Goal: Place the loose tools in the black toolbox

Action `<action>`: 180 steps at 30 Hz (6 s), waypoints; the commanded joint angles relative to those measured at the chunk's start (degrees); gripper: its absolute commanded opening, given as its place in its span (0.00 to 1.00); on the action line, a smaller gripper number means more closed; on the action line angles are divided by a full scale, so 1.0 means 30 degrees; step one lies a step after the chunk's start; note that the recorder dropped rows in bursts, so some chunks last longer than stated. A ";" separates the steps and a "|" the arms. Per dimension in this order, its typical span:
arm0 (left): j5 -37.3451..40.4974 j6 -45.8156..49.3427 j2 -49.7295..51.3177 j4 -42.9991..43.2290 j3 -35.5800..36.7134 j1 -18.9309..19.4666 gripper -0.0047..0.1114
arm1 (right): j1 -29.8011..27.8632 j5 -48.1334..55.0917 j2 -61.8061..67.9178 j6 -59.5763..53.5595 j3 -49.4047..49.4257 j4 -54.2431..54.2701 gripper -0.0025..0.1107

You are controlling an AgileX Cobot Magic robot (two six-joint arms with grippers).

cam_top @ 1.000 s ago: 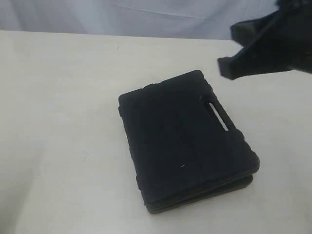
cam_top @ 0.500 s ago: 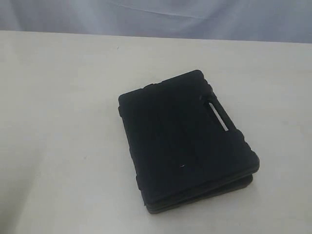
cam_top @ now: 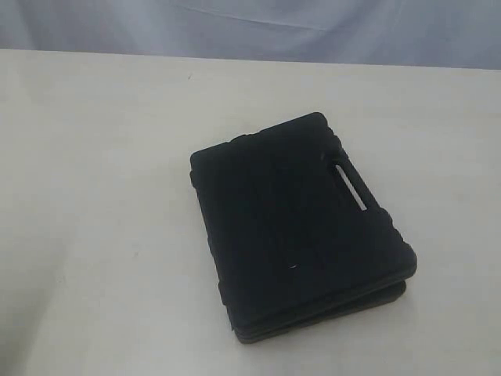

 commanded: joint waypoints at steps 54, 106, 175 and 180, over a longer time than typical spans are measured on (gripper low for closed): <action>0.0042 0.0024 0.0077 0.0158 0.0058 -0.0088 0.04 | -0.9735 -0.0748 -0.0067 0.5552 0.8286 -0.3085 0.02; 0.0042 0.0024 0.0077 0.0158 0.0058 -0.0088 0.04 | -0.9425 0.1863 -0.0067 -1.4792 1.0267 1.6396 0.02; 0.0042 0.0024 0.0077 0.0158 0.0058 -0.0088 0.04 | -1.0722 0.1849 -0.0067 -1.4444 1.0267 1.6473 0.02; 0.0042 0.0024 0.0077 0.0158 0.0058 -0.0088 0.04 | -1.0722 0.1849 -0.0067 -1.4207 1.0267 1.6473 0.02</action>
